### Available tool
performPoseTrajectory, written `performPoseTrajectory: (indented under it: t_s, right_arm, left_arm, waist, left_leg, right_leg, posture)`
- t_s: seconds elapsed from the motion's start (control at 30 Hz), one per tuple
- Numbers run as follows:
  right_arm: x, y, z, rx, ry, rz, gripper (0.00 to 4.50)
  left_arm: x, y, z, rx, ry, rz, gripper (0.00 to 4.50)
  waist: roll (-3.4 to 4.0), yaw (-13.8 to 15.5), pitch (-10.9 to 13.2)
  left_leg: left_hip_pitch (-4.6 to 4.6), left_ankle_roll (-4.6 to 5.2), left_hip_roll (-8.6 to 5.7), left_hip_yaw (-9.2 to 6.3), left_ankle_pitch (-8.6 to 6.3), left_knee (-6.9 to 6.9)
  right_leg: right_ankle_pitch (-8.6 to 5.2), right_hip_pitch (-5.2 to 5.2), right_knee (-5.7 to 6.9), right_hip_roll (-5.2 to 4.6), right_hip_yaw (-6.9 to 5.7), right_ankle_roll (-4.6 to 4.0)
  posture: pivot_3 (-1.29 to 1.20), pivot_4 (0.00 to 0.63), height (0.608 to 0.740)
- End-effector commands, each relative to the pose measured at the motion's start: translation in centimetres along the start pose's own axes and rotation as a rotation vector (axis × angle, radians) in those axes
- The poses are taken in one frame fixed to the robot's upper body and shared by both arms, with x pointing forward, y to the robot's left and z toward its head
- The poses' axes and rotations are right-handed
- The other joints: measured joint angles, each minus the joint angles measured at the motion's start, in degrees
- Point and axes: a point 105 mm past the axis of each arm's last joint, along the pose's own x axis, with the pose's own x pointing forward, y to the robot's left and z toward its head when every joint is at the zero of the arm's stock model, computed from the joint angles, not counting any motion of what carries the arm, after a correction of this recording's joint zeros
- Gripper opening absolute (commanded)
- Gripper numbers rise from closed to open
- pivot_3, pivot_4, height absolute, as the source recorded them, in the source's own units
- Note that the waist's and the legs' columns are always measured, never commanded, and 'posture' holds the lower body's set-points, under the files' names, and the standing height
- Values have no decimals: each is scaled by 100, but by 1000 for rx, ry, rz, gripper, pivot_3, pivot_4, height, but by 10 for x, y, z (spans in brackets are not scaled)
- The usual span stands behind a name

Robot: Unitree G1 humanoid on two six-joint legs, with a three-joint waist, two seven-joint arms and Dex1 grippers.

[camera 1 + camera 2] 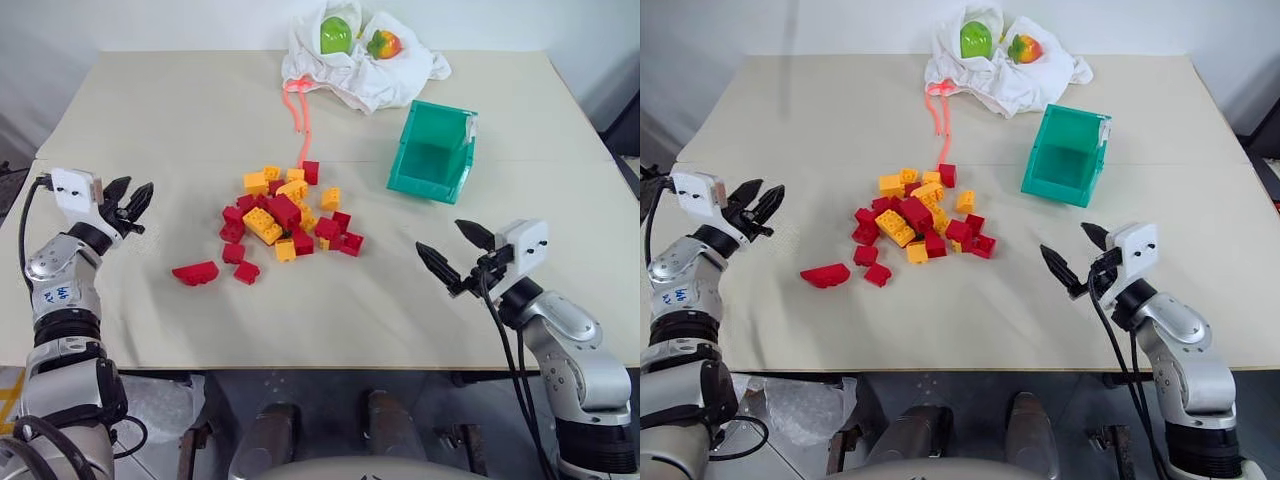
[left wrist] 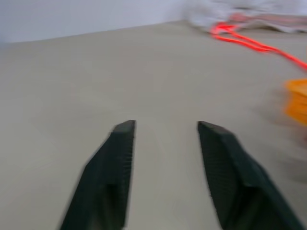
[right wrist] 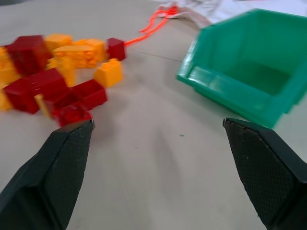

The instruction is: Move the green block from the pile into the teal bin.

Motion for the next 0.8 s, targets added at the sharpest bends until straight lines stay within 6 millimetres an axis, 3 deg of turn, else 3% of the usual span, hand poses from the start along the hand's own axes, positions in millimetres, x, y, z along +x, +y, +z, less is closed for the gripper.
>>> performPoseTrajectory:
  t_s: [0.03,0.1,0.13,0.3,0.43,0.8]
  right_arm:
    - [1,11,16,-42,-46,62,4500]
    - [2,11,17,-55,-48,53,4500]
    - [2,11,17,-57,-48,51,4500]
    - [3,14,15,-43,-55,43,4500]
    - [2,19,18,-41,-58,66,4500]
    - [10,32,23,-102,31,163,4500]
  left_arm:
    - [2,-13,13,46,-29,-127,784]
    - [4,-18,12,41,-19,-160,141]
    - [5,-19,12,37,-17,-165,26]
    - [7,3,6,-46,24,27,26]
    - [5,-7,6,-66,33,-49,892]
    - [-17,-23,9,-33,49,-268,4239]
  waist:
    - [-2,7,1]
    - [-5,10,4]
    - [-5,11,5]
    - [-7,7,7]
    - [-8,8,9]
    - [-6,4,14]
  left_leg:
    - [-1,0,0,0,0,0]
    - [-1,2,0,0,-2,1]
    - [-3,3,0,0,-2,2]
    - [-3,2,2,-1,-3,2]
    - [-3,2,1,0,-3,3]
    - [-4,-1,14,1,-6,4]
  right_leg:
    - [0,0,-3,1,0,0]
    - [0,1,-5,1,0,0]
    - [0,1,-5,0,0,0]
    - [1,0,-4,2,0,1]
    - [1,0,-4,3,2,1]
    - [1,-1,-8,8,4,1]
  posture:
    - [0,150,740]
    - [0,150,740]
    - [0,150,740]
    - [0,150,740]
    - [0,150,740]
    - [0,150,740]
